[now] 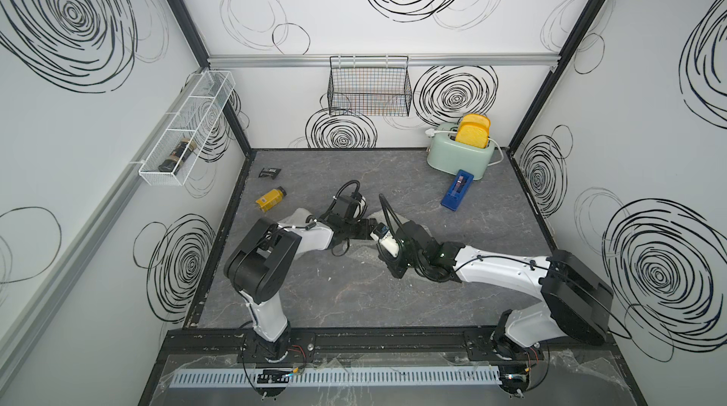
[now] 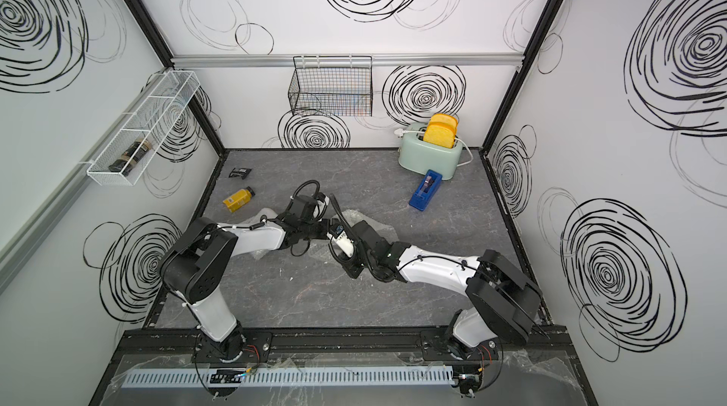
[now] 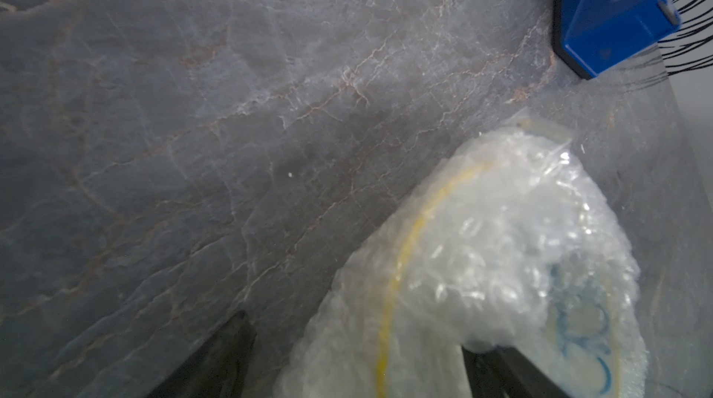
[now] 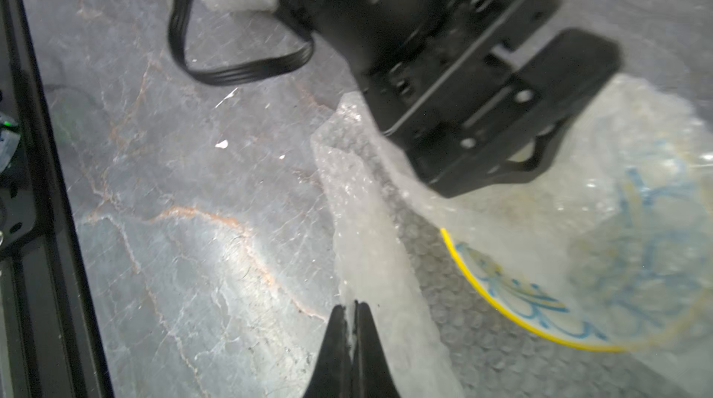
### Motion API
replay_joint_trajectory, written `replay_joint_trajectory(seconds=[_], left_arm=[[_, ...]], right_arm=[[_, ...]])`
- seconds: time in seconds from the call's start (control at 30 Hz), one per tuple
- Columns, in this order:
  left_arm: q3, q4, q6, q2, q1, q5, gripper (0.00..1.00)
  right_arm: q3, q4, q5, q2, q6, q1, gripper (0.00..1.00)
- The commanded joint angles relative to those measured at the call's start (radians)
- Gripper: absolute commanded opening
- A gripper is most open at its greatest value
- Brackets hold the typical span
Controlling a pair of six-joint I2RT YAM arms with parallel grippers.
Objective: Wrap bowls in bubble wrap
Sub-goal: Wrap the bowl in bubble wrap.
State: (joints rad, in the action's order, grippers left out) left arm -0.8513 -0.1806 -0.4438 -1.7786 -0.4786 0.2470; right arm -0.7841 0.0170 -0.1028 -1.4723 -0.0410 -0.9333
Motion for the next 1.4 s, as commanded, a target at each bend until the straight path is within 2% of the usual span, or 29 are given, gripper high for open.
replay_joint_trajectory(seconds=[0.0,0.1,0.37,0.67,0.97,1.27,1.37], left_arm=[[-0.007,-0.008,0.011,-0.002,0.006,0.009,0.82],[-0.006,-0.012,0.011,-0.004,0.006,0.016,0.79],[-0.009,-0.013,0.011,-0.005,0.005,0.020,0.74],[-0.015,-0.020,0.033,-0.015,0.002,0.037,0.70],[-0.017,-0.020,0.045,-0.015,-0.005,0.040,0.69],[0.000,-0.021,0.045,0.000,-0.006,0.031,0.69],[0.019,-0.019,0.037,0.023,-0.007,0.015,0.74]], right_arm=[[-0.065,0.004,-0.006,-0.025,-0.004,0.065,0.00],[-0.079,0.065,-0.027,-0.055,-0.017,0.119,0.00],[-0.137,0.087,0.005,-0.107,-0.024,0.178,0.00],[-0.177,0.138,-0.072,-0.136,-0.058,0.272,0.00],[-0.298,0.111,-0.204,-0.298,-0.083,0.302,0.00],[-0.334,0.122,-0.199,-0.435,-0.120,0.325,0.00],[-0.333,0.126,-0.211,-0.469,-0.133,0.332,0.00]])
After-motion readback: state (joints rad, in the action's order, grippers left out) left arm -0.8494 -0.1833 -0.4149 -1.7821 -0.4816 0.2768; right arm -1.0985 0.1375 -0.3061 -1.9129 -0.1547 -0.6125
